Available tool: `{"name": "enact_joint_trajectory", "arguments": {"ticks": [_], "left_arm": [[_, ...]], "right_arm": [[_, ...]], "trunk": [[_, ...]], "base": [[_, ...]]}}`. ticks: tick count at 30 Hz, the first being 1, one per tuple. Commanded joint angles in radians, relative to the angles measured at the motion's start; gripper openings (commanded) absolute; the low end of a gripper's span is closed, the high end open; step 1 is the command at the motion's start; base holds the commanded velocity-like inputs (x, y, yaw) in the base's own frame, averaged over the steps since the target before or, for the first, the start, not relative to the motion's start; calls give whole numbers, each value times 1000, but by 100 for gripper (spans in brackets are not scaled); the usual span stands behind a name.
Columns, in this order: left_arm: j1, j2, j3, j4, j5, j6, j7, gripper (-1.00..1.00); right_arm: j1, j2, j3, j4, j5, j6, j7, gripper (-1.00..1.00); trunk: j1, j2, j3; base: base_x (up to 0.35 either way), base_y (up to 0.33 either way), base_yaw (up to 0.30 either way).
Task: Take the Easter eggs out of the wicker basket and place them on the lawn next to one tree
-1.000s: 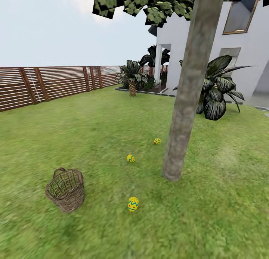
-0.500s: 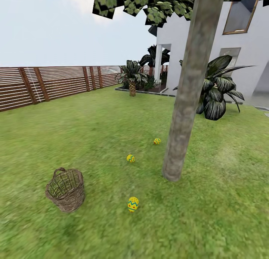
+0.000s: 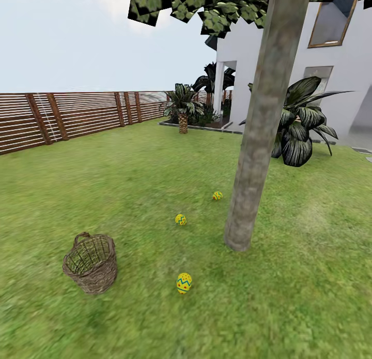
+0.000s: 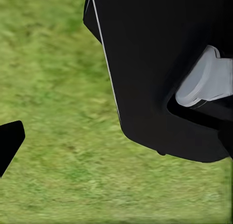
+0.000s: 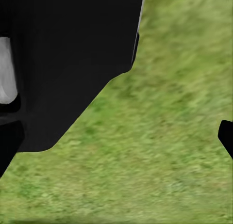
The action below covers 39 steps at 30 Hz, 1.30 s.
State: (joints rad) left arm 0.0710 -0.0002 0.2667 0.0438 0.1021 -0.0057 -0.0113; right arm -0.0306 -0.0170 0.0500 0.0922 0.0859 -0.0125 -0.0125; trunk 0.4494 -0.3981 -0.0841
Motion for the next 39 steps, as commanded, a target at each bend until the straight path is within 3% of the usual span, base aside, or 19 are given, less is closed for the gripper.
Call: {"name": "enact_joint_trajectory", "arguments": {"ticks": [1,30,39], "left_arm": [[0,0,-1,0,10,-2,-5,100],[0,-1,-2,-2,10,-7,-5,100],[0,-6,-3,-8,8,-7,-6,100]], "right_arm": [[-2,-1,4,3,8,-6,6,100],[-2,3,8,-6,18,-38,8,100],[-2,5,8,-6,20,-70,8,100]], "trunk": [[1,-2,-2],[1,-2,-1],[1,-2,11]], "base": [[0,0,0],[0,0,0],[0,0,0]]}}
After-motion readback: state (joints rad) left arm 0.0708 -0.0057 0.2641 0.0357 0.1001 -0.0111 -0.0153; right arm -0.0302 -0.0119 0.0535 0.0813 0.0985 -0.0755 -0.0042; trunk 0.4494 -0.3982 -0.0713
